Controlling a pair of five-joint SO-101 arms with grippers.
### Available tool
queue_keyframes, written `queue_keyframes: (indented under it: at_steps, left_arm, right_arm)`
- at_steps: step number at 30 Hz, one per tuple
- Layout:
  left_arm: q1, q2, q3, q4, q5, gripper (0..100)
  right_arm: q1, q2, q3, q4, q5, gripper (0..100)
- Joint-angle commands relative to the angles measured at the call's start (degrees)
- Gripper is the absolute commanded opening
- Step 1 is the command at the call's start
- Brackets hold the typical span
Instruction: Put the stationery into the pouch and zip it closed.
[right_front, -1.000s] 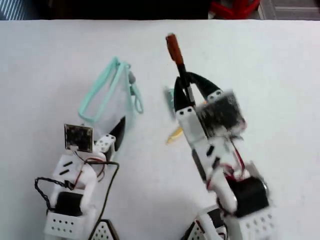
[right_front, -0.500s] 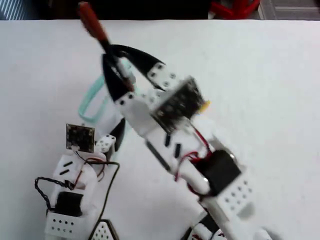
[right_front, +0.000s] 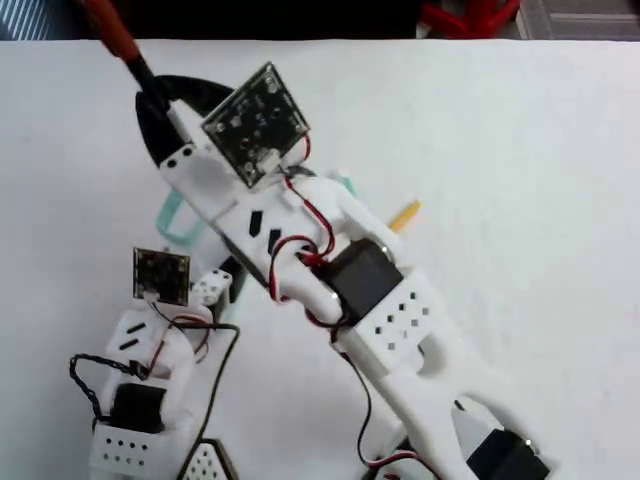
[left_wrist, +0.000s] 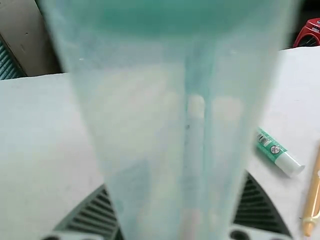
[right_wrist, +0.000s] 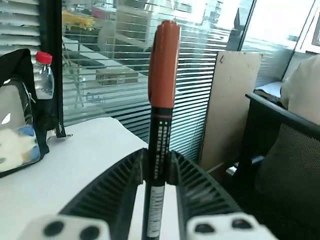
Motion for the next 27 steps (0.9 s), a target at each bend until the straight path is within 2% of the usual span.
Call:
queue_keyframes:
  at_steps: [1,18,24,27]
  left_arm:
    - [1.4,-0.7,-0.3,-1.7,-0.4,24]
    - [1.5,-0.7,-0.3,-1.6,-0.4,24]
    - [1.5,-0.7,-0.3,-1.6,-0.4,24]
    - [1.5,-0.7,-0.3,-1.6,-0.4,24]
  right_arm:
    - [-0.1,0.0,1.1,-1.2,-1.7,1.8]
    - [2.4,-11.0,17.1,-3.6,-1.5,2.6]
    - [2.2,-15.6,20.6,-3.6,-1.5,20.8]
    - [2.2,-16.6,20.6,-2.6,-1.5,20.7]
